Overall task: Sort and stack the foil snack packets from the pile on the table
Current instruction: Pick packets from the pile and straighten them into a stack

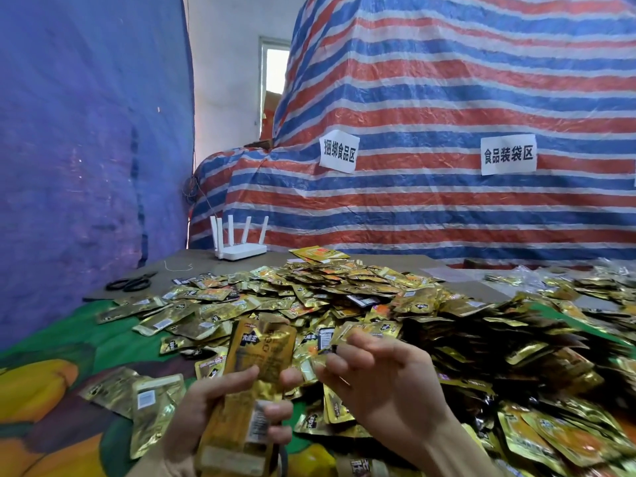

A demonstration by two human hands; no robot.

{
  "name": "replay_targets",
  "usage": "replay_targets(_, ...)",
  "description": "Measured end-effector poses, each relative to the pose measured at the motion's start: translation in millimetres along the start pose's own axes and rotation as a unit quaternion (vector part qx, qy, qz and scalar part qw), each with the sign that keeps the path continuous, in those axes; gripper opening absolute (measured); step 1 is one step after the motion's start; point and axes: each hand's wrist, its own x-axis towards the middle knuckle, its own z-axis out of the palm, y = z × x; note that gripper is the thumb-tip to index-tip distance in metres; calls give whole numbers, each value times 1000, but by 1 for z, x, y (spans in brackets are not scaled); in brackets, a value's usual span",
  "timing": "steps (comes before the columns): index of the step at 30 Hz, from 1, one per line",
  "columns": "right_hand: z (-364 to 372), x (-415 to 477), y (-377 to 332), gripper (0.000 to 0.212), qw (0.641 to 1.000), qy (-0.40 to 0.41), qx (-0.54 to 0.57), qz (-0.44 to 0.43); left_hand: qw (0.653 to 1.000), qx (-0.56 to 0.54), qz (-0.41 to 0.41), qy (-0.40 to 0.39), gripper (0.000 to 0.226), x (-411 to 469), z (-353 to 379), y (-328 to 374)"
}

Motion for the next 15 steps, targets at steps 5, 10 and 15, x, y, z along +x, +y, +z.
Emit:
replay_targets(5,-2,6,10,50,994,-1,-106,-5,996,-16,-37,-74,42,12,2,0)
replay_targets(10,-9,10,19,49,946,108,-299,-64,989,-66,-103,87,44,25,-18,-4)
replay_targets(15,-5,10,47,72,918,138,-370,-27,971,-115,29,209,37,29,-15,-5)
